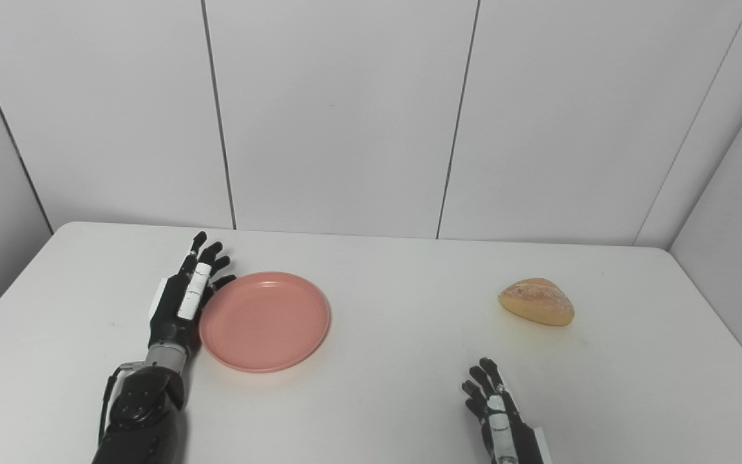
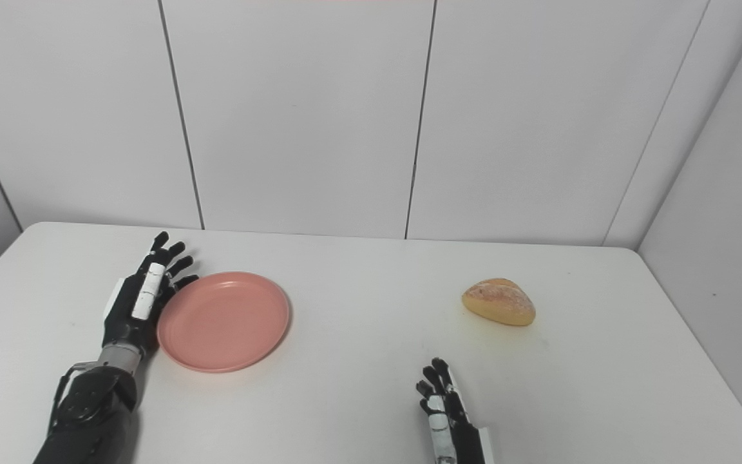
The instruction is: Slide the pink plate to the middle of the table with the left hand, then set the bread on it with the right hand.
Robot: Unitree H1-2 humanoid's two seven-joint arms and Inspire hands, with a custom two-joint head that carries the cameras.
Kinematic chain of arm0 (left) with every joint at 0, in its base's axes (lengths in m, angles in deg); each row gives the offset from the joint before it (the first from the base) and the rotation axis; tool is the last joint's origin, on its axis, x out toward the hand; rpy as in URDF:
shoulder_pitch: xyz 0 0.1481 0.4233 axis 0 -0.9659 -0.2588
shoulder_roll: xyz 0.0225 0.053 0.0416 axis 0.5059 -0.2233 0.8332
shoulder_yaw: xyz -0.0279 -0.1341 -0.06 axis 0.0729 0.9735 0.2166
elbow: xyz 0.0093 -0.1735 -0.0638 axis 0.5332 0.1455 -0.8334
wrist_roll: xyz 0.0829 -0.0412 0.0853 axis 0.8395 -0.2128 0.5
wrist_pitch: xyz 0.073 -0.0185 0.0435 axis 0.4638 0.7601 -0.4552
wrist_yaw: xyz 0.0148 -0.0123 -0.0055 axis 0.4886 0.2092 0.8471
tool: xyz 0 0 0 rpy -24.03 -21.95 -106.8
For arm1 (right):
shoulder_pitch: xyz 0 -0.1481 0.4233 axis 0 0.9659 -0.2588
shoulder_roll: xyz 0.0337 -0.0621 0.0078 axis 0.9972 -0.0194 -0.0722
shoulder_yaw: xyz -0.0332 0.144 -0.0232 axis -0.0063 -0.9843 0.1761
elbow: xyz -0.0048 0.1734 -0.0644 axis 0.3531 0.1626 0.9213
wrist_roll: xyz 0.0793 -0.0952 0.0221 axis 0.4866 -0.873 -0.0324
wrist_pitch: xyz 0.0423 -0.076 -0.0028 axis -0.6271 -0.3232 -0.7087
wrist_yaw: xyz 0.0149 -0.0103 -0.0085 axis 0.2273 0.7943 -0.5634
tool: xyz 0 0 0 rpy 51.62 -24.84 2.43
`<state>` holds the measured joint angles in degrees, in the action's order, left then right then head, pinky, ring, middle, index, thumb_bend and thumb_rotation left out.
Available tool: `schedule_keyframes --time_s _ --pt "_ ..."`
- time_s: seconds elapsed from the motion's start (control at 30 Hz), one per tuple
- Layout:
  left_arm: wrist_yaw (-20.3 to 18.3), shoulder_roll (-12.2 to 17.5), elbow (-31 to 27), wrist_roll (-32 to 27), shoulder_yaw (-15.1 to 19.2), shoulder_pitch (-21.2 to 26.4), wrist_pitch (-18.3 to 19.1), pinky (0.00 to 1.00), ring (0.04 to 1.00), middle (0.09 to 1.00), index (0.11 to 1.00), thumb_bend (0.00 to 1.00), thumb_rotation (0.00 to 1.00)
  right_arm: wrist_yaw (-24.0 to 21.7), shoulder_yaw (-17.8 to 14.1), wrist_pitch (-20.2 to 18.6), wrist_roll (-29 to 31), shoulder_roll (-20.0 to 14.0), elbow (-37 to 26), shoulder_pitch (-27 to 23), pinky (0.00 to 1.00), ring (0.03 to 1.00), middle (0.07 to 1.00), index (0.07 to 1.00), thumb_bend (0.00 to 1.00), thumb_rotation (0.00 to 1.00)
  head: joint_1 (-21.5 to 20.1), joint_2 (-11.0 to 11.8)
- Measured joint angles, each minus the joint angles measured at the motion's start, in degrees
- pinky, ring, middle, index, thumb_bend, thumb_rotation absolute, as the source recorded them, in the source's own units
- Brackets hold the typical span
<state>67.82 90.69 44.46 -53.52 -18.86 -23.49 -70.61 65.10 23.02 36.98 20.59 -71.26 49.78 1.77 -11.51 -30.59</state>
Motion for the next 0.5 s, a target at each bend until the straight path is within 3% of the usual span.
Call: schedule_keyframes --time_s 0.17,0.5 --pt "0.0 -1.2 -0.5 -0.2 -0.2 -0.1 0.6 0.81 0.905 0.954 0.967 1.00 0.79 0.3 0.3 0.0 -1.0 0.5 0.3 -0.2 0.92 0.890 0.926 0.935 0.73 1.00 -1.8 0.0" --pt "1.7 -4.3 -1.3 -0.2 0.1 0.0 1.2 0.82 0.911 0.969 0.988 1.00 0.82 0.9 1.2 0.0 -2.0 0.8 0.8 -0.5 0.92 0.881 0.926 0.936 0.72 1.00 -2.5 -0.3"
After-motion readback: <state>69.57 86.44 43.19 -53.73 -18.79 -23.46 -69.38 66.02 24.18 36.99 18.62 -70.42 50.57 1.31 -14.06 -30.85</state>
